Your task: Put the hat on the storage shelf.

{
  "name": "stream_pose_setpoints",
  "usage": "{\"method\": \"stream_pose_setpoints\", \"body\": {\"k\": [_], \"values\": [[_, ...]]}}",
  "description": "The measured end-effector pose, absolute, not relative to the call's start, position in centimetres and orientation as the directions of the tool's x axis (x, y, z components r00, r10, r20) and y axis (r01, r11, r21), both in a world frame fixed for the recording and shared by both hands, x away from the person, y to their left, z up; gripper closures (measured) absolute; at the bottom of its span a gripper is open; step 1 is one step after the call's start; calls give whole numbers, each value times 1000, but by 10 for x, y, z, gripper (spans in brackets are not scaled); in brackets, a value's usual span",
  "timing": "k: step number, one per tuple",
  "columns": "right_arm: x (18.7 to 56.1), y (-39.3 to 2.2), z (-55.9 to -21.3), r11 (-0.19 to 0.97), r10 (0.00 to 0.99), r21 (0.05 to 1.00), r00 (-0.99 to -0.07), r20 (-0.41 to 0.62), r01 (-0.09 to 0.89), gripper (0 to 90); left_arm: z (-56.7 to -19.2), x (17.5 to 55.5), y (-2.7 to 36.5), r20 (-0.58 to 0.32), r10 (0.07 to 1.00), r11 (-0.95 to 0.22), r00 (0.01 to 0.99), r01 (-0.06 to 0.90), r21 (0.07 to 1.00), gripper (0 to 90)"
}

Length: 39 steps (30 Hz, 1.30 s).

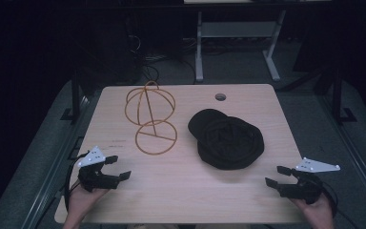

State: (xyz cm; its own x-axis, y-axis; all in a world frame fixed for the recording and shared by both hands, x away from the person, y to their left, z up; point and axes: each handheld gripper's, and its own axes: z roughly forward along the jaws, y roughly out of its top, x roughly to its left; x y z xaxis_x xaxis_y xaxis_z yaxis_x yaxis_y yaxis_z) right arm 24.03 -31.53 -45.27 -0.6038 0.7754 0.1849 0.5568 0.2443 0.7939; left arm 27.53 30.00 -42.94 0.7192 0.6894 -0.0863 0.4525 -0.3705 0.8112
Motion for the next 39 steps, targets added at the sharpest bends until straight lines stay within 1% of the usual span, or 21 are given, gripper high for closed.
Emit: {"method": "stream_pose_setpoints", "body": {"k": [7,13,17,20,22,25,26,27,29,30,31,35,39], "values": [[241,-317,-452,243,777,797,-603,182,553,263,-426,276,297,-124,663,-339,738,444,829,159],[240,-318,-451,211,780,808,-593,200,550,257,-418,272,280,-103,637,-360,764,413,836,159],[241,-320,-451,231,781,803,-596,183,549,257,-410,271,267,-86,598,-379,797,376,846,162],[242,-321,-452,220,782,800,-591,198,559,254,-407,274,250,-74,564,-410,823,357,839,162],[242,-321,-452,218,781,801,-592,200,558,251,-407,275,246,-68,558,-416,827,350,839,162],[242,-321,-452,218,780,802,-593,200,556,251,-405,281,227,-67,522,-440,850,336,833,162],[242,-321,-452,217,780,801,-593,201,558,251,-405,281,227,-67,522,-440,850,336,833,162],[242,-321,-452,215,779,802,-593,203,557,250,-403,285,217,-80,501,-442,862,334,832,162],[242,-321,-452,215,779,803,-594,203,556,251,-402,287,212,-79,491,-444,868,327,835,162],[242,-322,-452,214,778,804,-595,204,555,250,-399,291,201,-55,473,-468,880,304,830,162],[242,-322,-452,214,778,804,-595,204,555,250,-399,291,201,-55,473,-468,880,304,830,162],[241,-321,-452,216,774,803,-598,206,555,250,-396,298,179,-35,438,-505,898,279,817,162],[242,-321,-451,218,767,809,-608,204,546,251,-394,307,157,-46,398,-530,916,270,804,162]]}}
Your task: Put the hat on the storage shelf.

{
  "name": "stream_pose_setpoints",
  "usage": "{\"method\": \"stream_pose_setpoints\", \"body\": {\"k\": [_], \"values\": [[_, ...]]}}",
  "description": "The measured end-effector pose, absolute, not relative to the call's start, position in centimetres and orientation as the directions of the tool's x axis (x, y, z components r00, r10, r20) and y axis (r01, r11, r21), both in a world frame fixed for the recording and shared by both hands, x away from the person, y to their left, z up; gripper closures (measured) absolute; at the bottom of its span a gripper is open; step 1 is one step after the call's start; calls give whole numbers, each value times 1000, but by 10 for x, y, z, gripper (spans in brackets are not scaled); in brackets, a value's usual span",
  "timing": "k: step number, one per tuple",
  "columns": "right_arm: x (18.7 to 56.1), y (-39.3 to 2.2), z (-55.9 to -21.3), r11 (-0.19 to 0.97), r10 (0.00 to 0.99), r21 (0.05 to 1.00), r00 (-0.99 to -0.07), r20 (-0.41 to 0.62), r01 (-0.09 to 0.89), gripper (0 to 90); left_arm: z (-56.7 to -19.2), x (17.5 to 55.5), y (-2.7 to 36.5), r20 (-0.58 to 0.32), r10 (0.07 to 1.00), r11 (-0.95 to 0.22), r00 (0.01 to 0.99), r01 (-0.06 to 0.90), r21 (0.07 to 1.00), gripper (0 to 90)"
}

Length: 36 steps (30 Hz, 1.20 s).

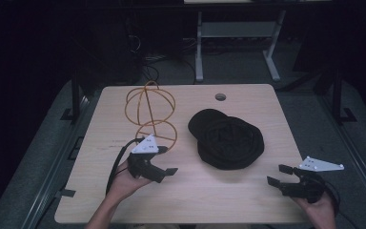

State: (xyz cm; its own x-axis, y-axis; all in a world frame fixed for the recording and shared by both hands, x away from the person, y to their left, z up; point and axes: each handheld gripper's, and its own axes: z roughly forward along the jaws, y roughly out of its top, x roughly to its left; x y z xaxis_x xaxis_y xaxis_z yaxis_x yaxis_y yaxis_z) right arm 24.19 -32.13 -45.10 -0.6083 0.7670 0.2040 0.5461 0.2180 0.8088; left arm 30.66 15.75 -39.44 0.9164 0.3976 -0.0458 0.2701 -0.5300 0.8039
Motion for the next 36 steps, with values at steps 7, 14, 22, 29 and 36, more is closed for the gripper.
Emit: {"method": "stream_pose_setpoints", "body": {"k": [7,14,22,29,36], "values": [[240,-319,-450,230,759,811,-621,197,538,251,-390,313,128,-31,348,-552,937,232,801,162],[242,-317,-449,228,756,813,-623,198,536,251,-387,324,103,-26,303,-580,953,206,788,162],[241,-318,-449,231,756,811,-624,198,537,251,-388,333,68,-24,251,-597,968,174,783,162],[240,-317,-448,230,754,816,-627,195,530,251,-388,340,37,-12,203,-638,979,142,757,162],[240,-319,-447,231,751,817,-631,195,528,251,-393,345,19,-3,171,-663,985,117,740,171]]}}
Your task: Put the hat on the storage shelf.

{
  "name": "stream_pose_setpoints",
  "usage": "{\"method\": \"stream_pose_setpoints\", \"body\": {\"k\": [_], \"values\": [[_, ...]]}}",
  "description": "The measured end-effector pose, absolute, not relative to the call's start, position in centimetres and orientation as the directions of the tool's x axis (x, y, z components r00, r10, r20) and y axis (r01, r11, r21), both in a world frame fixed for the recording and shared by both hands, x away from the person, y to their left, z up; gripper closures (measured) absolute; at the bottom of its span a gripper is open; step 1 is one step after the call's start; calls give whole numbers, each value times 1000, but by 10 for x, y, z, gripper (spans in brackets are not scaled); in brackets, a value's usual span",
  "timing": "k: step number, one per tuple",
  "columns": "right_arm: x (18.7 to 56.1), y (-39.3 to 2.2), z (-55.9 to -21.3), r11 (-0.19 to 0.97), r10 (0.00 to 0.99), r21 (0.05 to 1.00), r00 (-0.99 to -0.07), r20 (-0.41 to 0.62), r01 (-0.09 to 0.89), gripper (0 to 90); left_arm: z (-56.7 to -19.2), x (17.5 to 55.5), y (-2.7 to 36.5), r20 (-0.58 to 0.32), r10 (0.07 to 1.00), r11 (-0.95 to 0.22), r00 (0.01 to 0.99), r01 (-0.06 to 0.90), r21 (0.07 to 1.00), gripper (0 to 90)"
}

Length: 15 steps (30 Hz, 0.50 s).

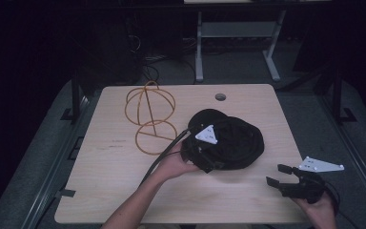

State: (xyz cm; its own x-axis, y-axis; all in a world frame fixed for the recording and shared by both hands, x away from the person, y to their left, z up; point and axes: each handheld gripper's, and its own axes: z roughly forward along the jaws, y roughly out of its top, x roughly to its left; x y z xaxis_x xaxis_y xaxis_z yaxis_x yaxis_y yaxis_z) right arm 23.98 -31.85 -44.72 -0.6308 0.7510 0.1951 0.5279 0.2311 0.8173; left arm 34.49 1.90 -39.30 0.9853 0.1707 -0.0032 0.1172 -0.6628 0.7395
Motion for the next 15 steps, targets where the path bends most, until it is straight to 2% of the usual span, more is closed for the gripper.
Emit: {"method": "stream_pose_setpoints", "body": {"k": [9,15], "values": [[240,-316,-447,236,752,818,-632,189,525,251,-406,351,-4,-15,125,-712,992,100,695,255],[241,-315,-447,241,748,817,-636,187,523,251,-415,353,-15,-28,100,-756,995,94,648,281]]}}
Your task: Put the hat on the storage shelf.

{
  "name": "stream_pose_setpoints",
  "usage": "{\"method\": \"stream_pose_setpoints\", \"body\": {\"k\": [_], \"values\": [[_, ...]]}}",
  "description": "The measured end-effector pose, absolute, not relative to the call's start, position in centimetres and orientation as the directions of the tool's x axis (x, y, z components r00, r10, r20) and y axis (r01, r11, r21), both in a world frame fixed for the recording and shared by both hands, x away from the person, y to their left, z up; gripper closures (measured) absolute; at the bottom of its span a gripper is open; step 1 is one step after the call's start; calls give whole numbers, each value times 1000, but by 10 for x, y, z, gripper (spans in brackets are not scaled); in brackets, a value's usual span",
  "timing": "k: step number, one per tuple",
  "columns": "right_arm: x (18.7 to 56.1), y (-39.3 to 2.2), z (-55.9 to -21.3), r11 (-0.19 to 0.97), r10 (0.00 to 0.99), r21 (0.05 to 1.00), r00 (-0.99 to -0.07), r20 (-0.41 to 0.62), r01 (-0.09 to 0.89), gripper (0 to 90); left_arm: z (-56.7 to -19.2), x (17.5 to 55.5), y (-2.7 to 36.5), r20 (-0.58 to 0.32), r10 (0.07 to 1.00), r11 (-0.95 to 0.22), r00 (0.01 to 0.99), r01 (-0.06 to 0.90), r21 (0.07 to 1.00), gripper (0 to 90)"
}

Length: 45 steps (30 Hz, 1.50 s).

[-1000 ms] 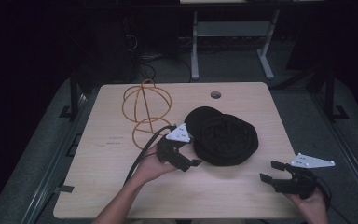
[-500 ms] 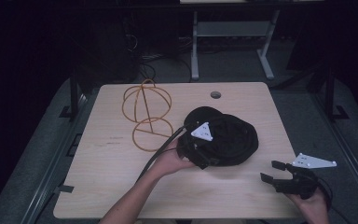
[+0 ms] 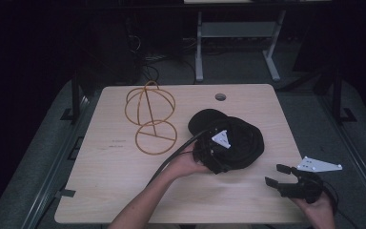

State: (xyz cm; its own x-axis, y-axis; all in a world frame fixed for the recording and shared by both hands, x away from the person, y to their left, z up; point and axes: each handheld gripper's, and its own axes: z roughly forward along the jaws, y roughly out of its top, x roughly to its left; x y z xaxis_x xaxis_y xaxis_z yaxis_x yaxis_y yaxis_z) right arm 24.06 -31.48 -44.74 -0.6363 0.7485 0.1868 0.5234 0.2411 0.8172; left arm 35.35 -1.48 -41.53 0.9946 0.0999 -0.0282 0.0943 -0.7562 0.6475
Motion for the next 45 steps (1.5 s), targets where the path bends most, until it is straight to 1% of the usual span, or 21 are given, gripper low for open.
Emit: {"method": "stream_pose_setpoints", "body": {"k": [5,6,8,13,15,16,18,21,24,26,27,33,35,36,40,45], "values": [[241,-314,-448,240,748,816,-636,190,526,251,-420,356,-23,-10,92,-784,996,78,615,331],[241,-314,-448,242,747,814,-637,192,528,251,-422,357,-26,-8,91,-793,996,77,604,373],[241,-314,-448,241,747,814,-637,192,529,251,-424,359,-29,-7,81,-808,997,69,586,383],[241,-313,-448,240,745,816,-639,192,526,251,-432,360,-32,4,67,-829,998,54,556,481],[241,-313,-448,243,743,814,-640,193,528,251,-437,360,-35,8,60,-848,998,47,528,497],[241,-313,-448,245,743,814,-642,192,526,251,-440,359,-37,15,49,-858,999,34,513,519],[240,-313,-448,244,743,816,-642,191,525,251,-445,358,-40,14,32,-872,999,21,489,524],[240,-313,-447,242,744,816,-640,190,524,251,-446,357,-41,25,29,-875,999,13,485,543],[240,-313,-447,244,744,817,-641,188,523,251,-446,358,-41,23,27,-876,999,13,483,597],[240,-313,-447,245,744,818,-641,185,520,252,-445,359,-40,18,35,-872,999,22,489,632],[240,-313,-447,245,744,819,-642,184,519,251,-444,360,-40,15,39,-868,999,26,495,678],[239,-314,-447,243,747,818,-639,185,522,251,-440,360,-39,0,36,-856,999,31,516,726],[239,-314,-447,244,747,816,-639,186,523,251,-436,360,-39,-20,45,-836,999,48,546,746],[239,-314,-448,244,746,816,-639,186,524,251,-430,360,-38,-37,40,-815,999,54,576,769],[238,-313,-447,244,748,819,-638,182,519,251,-419,360,-37,-52,37,-790,998,62,610,787],[236,-313,-443,224,753,835,-633,179,503,248,-401,358,-31,-94,52,-740,994,102,665,792]]}}
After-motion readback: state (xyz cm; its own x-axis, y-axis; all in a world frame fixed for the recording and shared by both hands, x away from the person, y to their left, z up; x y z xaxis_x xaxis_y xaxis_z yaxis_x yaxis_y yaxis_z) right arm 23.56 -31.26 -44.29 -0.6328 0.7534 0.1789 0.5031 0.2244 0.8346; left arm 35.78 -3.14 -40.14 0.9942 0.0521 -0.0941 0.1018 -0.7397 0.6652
